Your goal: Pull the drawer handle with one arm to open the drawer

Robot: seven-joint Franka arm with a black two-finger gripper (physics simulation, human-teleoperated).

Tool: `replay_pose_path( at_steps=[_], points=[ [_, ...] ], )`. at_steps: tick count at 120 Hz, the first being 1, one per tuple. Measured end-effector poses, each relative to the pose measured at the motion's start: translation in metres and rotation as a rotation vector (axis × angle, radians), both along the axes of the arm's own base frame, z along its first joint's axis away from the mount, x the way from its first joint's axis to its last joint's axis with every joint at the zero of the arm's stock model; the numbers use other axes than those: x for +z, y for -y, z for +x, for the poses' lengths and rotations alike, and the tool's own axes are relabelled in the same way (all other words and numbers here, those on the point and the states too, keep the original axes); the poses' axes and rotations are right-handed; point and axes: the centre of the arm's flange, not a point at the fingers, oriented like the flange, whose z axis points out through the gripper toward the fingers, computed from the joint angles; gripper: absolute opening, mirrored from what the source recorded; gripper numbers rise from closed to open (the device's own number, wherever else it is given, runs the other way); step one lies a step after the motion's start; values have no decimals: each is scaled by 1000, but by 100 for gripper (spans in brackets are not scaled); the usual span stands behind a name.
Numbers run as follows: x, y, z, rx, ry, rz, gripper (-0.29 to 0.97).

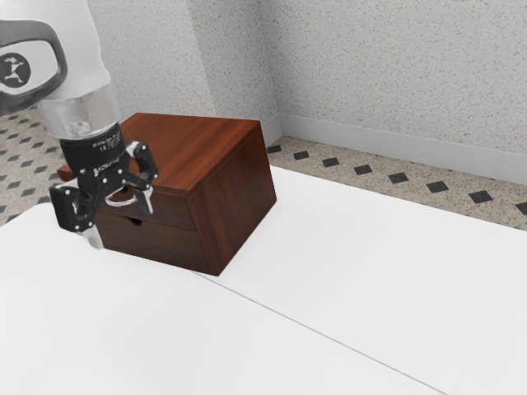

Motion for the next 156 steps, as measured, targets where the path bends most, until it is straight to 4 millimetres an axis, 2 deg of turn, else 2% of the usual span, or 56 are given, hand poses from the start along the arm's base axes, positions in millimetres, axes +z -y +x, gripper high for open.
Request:
replay_pose_path(
  at_steps=[9,23,35,46,61,96,110,133,147,156],
  points=[
    [-9,-2,7,3,30,-6,68],
    [-4,-2,8,1,90,3,68],
    [-3,-20,14,39,110,12,68],
    [-6,-28,23,55,116,20,68],
    [-22,-62,32,127,104,27,68],
    [-47,-78,56,174,105,48,68],
    [-61,-100,64,201,109,37,68],
    [-69,-122,64,221,140,41,68],
    [-72,-129,53,233,152,51,68],
    [-72,-139,48,249,161,54,68]
  ],
)
